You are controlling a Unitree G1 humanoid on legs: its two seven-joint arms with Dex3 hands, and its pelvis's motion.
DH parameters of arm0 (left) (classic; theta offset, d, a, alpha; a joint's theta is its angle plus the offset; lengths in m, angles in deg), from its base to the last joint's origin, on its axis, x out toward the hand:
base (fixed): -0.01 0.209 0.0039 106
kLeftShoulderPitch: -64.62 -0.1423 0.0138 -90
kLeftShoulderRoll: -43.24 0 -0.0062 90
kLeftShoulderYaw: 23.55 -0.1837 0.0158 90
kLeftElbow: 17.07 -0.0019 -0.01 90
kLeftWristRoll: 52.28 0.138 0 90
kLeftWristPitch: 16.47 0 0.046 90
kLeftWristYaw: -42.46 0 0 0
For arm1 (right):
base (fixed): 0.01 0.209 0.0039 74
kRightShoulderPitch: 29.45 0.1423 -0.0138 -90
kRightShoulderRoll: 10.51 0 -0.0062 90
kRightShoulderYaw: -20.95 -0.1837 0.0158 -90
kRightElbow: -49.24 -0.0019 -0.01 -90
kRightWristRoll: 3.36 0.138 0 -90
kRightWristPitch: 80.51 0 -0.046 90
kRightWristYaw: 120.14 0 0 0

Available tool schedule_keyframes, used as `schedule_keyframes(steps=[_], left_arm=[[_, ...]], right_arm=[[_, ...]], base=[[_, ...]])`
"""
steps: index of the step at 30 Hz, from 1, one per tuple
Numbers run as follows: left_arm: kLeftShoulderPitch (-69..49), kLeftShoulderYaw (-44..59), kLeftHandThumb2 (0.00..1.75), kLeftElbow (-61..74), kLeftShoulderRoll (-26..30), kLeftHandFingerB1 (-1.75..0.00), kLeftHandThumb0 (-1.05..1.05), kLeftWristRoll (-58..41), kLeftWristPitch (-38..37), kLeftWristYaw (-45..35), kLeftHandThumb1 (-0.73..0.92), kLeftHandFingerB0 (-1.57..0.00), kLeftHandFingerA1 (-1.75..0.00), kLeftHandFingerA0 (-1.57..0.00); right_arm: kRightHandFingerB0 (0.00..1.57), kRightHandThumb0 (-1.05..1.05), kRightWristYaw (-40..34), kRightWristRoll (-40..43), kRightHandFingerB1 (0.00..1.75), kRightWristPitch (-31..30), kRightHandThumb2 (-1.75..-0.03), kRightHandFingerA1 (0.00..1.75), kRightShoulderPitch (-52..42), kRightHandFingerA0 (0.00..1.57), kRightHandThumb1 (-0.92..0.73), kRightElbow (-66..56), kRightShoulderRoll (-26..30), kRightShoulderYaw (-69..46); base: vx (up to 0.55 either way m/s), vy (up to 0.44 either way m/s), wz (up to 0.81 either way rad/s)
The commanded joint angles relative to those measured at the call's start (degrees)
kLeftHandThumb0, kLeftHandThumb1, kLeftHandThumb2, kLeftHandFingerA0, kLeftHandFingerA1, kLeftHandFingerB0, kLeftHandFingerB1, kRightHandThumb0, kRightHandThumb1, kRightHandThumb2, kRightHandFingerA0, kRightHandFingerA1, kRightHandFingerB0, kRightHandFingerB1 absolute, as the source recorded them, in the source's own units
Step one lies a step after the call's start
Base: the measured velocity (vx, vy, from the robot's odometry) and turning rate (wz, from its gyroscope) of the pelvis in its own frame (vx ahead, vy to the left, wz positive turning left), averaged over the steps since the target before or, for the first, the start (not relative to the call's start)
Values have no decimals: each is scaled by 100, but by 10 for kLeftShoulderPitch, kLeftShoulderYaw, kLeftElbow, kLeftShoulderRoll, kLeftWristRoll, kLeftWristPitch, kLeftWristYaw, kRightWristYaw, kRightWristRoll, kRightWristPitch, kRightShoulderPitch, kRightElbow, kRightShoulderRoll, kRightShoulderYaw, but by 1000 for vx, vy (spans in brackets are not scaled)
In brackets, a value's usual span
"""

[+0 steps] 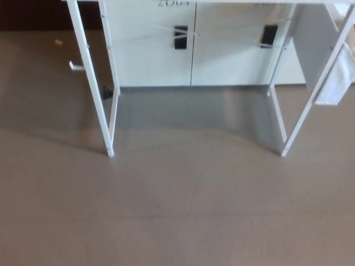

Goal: The robot walk towards a table in front and uses its left hand to pick up the pot from the base and pour water to the cup on the right hand side

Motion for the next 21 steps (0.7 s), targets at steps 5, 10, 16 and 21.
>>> schedule_keyframes(steps=[5, 10, 16, 21], left_arm=[[9, 4, 48, -4, 6, -44, -3, 4, -9, 2, 31, -57, -49, -69], [12, -2, 48, -1, 9, -45, -1, 12, -4, 7, 31, -59, -49, -71], [12, -8, 49, -2, 9, -44, -3, 20, 0, 15, 32, -59, -49, -72], [19, -15, 48, -15, 12, -44, -7, 24, 0, 21, 30, -59, -49, -75]], right_arm=[[15, -58, -15, -6, 32, -2, -62, 53, 5, 31, -69, 3, 5, 2], [16, -56, -18, -5, 31, -2, -60, 52, 1, 30, -67, -2, 1, 3], [15, -57, -19, -6, 32, -8, -60, 51, 6, 30, -67, 7, 1, 5], [16, -57, -24, -11, 32, -11, -63, 49, 9, 31, -69, 14, 4, 11]], base=[[246, 25, 10], [348, -112, 30], [358, -93, 14], [300, 101, -17]])
